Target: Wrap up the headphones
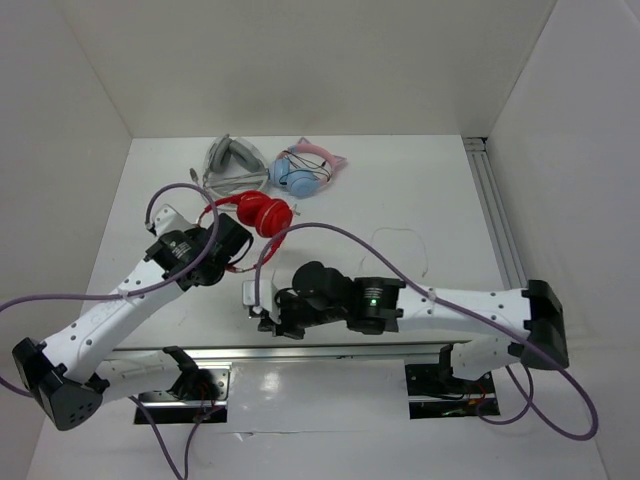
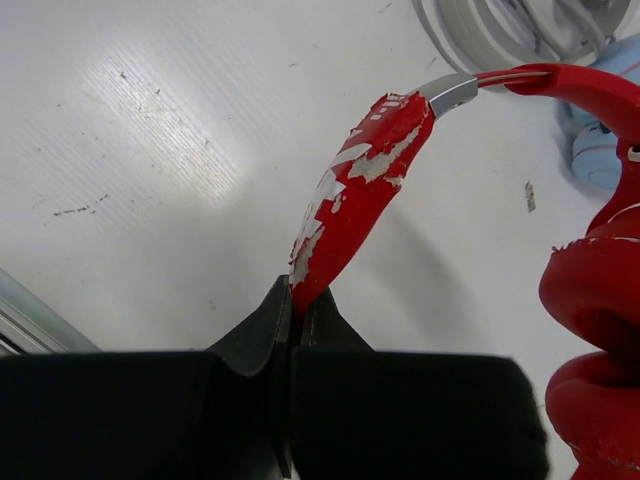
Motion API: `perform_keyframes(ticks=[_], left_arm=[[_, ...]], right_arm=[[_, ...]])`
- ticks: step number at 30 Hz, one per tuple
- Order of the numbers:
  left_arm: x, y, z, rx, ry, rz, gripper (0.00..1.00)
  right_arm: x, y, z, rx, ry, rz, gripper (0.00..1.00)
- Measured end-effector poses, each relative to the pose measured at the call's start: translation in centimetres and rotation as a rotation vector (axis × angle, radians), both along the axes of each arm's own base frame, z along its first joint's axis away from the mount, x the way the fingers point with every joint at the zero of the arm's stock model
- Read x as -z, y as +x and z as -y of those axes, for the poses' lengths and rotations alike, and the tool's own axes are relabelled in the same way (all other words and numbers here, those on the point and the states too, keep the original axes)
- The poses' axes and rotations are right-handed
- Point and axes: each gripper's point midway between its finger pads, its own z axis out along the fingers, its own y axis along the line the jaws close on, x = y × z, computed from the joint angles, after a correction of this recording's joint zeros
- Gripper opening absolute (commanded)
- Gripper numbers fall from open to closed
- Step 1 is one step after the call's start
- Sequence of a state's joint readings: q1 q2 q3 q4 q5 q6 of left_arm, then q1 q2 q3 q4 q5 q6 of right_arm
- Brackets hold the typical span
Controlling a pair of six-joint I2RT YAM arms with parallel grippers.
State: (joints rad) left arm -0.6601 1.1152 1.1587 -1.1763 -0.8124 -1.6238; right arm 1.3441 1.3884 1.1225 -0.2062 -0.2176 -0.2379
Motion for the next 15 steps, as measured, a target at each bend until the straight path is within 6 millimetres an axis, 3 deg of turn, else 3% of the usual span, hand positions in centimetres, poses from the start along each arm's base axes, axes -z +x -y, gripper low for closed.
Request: perform_keyframes(ticks=[4,7,15], left_arm=[[0.9,-0.5,0.2,0.083,0.04,-0.011,0.0],[0.8,-0.5,0.9,0.17,0.065,0.007,0.0],[-1.1,0.0,3.8,0.399,0.13,0.081,0.0]], right_arm=[[-4.1,-0.4,1.9,-0.001,0.101,0.032,0.0],[-6.1,-0.3,2.8,0.017,0.152,0.055,0.0],[-5.2,1.1,3.5,0.098,0.116,0.089,0.0]])
